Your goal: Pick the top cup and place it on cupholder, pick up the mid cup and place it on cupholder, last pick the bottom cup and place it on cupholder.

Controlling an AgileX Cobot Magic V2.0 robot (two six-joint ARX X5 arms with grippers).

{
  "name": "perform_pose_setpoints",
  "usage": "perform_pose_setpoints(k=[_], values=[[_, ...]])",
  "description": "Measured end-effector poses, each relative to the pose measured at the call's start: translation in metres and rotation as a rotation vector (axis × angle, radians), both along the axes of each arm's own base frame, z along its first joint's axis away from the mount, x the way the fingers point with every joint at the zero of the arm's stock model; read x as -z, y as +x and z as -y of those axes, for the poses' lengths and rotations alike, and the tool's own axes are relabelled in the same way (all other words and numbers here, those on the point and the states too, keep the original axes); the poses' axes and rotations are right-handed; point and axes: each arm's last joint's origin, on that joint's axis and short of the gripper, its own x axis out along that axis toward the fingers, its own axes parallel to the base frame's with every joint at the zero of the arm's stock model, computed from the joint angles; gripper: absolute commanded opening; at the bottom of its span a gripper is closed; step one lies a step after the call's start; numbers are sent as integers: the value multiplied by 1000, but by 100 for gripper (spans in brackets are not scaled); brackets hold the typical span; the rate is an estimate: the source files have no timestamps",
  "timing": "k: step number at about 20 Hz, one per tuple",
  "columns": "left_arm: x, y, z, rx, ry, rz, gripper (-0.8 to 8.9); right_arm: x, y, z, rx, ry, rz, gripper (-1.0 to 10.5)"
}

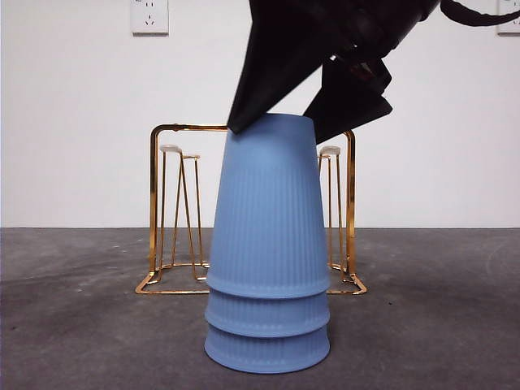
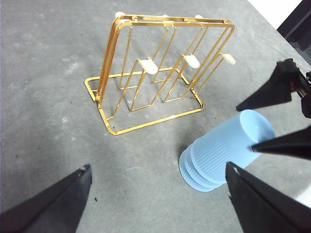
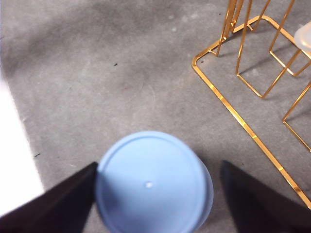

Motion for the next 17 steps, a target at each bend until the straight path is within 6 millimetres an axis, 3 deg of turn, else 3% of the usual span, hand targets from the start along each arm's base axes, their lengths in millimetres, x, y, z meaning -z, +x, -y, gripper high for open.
perform_pose_setpoints(k=[9, 17], values=[[0, 0, 0, 0, 0, 0, 436, -3, -3, -1, -14, 2, 12, 262], [0, 0, 0, 0, 0, 0, 436, -55, -5, 0, -23, 20, 40, 262]])
